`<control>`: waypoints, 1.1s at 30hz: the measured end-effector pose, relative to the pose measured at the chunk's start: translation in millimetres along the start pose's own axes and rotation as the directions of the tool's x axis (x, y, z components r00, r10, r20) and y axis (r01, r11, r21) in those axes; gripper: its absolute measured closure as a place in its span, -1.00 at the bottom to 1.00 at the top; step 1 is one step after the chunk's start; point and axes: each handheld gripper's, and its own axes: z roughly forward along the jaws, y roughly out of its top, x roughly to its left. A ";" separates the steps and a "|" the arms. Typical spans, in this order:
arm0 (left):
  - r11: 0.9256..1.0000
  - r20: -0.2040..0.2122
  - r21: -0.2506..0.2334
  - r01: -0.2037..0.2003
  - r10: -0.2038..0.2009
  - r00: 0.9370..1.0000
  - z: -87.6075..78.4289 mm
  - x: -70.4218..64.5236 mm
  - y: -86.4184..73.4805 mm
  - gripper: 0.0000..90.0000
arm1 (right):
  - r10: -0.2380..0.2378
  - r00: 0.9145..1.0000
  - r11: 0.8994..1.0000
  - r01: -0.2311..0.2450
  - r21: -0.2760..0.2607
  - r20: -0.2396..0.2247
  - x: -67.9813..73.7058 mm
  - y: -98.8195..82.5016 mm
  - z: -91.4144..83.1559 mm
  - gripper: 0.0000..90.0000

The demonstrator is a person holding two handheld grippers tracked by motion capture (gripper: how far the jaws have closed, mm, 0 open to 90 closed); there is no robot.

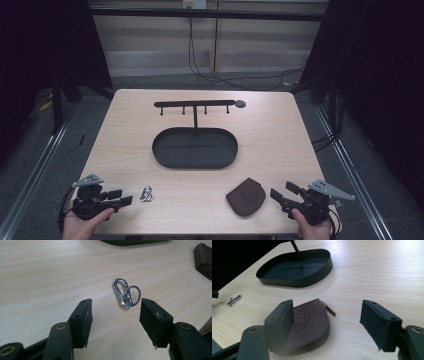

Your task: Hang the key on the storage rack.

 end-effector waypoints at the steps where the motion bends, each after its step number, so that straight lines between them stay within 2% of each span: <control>1: 1.000 -0.004 0.005 0.002 -0.002 1.000 0.8 -0.4 0.2 -0.03 | -0.003 1.000 1.000 0.003 0.001 -0.002 0.0 0.0 0.1 -0.41; 5: 1.000 -0.030 0.018 -0.003 0.003 1.000 1.5 -2.1 0.4 -0.04 | -0.018 1.000 1.000 0.018 0.007 -0.007 2.9 -0.5 -0.9 -0.41; 8: 1.000 -0.026 0.016 -0.011 0.012 1.000 -0.9 -3.7 2.1 0.02 | -0.028 1.000 1.000 0.028 0.001 -0.002 4.7 -1.2 -2.1 -0.41; 10: 0.999 -0.028 0.014 -0.042 0.043 0.999 -3.5 -5.7 4.4 0.12 | -0.021 1.000 1.000 0.021 0.002 0.001 3.8 -1.0 -1.6 -0.41; 12: 0.998 -0.051 0.001 -0.067 0.067 0.996 -7.2 -7.8 7.2 0.11 | -0.017 1.000 1.000 0.017 0.005 0.003 3.7 -0.4 -0.7 -0.41; 16: 0.996 -0.034 0.006 -0.090 0.090 0.995 -13.1 -9.5 14.2 0.20 | -0.037 0.999 0.999 0.037 0.018 0.007 6.4 -0.2 1.6 -0.41; 17: 0.996 -0.030 0.010 -0.083 0.083 0.996 -13.9 -10.2 16.1 0.21 | -0.040 0.999 0.999 0.039 0.017 0.010 6.9 -0.2 1.8 -0.41; 20: 0.996 -0.026 0.050 -0.079 0.080 0.996 -15.8 -12.8 24.0 0.23 | -0.040 0.999 0.999 0.040 0.016 0.012 6.5 -0.6 1.2 -0.42; 22: 0.994 -0.009 0.065 -0.086 0.087 0.996 -16.4 -15.5 29.3 0.21 | -0.037 0.999 0.999 0.037 0.013 0.011 5.8 -0.7 0.8 -0.42; 25: 0.983 -0.008 0.118 -0.137 0.139 0.990 -13.8 -21.6 37.1 0.22 | -0.035 0.999 0.999 0.035 0.015 0.010 5.8 -0.7 1.1 -0.42; 27: 0.978 -0.020 0.141 -0.154 0.158 0.987 -10.1 -25.6 42.0 0.24 | -0.038 0.999 0.999 0.038 0.017 0.009 5.6 -0.7 1.7 -0.42; 30: 0.967 -0.009 0.177 -0.181 0.185 0.983 -3.0 -31.6 46.9 0.25 | -0.039 0.999 0.999 0.039 0.019 0.011 5.7 -0.7 2.1 -0.42; 33: 0.948 -0.001 0.233 -0.216 0.222 0.975 4.7 -36.0 51.0 0.27 | -0.038 0.999 0.999 0.038 0.019 0.012 6.1 -0.8 1.6 -0.42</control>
